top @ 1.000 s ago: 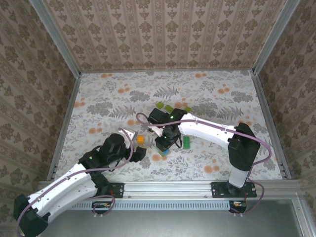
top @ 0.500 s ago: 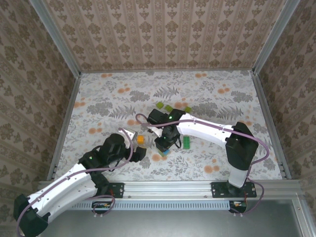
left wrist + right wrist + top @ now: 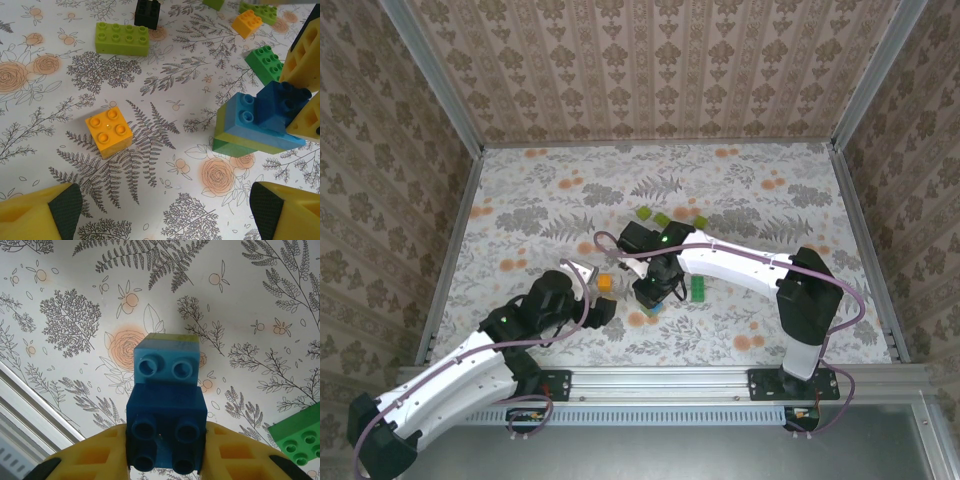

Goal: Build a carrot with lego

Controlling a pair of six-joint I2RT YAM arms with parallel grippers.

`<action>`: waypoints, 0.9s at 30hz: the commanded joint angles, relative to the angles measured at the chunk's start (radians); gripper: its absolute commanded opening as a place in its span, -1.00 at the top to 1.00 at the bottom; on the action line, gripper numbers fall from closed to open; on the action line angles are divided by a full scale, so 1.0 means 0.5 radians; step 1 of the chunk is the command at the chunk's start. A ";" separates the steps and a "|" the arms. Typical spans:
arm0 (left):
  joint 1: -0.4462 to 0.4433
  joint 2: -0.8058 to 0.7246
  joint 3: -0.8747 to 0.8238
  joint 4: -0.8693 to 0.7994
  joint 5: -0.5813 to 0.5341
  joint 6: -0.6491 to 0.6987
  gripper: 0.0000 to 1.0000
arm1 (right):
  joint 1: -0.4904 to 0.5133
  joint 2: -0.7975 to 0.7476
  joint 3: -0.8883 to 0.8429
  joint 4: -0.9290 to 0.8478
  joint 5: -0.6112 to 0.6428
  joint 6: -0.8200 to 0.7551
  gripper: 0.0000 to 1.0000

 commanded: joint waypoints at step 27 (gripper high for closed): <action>-0.020 0.009 -0.004 0.040 -0.011 0.043 -0.79 | 0.080 0.242 -0.164 -0.082 0.132 -0.016 0.44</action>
